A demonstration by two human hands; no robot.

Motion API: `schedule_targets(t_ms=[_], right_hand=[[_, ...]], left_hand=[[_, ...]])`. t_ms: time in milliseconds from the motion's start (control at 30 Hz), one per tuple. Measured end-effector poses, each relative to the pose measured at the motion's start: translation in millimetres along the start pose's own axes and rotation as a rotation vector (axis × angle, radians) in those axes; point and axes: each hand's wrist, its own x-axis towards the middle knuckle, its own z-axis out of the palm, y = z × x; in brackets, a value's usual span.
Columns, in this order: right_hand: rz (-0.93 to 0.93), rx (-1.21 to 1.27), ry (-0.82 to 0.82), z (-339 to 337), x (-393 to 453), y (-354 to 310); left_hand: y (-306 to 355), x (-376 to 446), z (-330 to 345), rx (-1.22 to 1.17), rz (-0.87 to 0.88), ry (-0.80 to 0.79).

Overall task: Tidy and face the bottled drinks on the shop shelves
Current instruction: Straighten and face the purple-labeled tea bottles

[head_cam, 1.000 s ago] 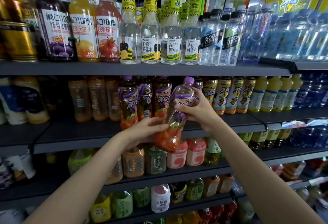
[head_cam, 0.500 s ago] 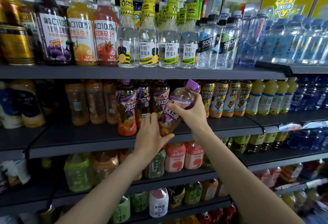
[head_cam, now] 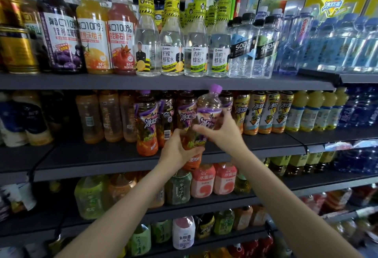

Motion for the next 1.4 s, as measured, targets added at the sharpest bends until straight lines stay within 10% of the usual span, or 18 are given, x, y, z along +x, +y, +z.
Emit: schedule_targets(t_ms=[267, 533, 833, 1400], right_hand=[[0.060, 0.092, 0.173, 8, 13, 21], [-0.084, -0.177, 0.164, 7, 45, 51], [-0.044, -0.312, 0.165, 38, 91, 62], [0.169, -0.502, 0.167, 95, 132, 107]], left_hand=[[-15, 8, 4, 0.216, 0.225, 0.078], [-40, 25, -44, 0.151, 0.082, 0.693], [-79, 60, -39, 0.096, -0.211, 0.488], [-98, 61, -19, 0.337, -0.170, 0.614]])
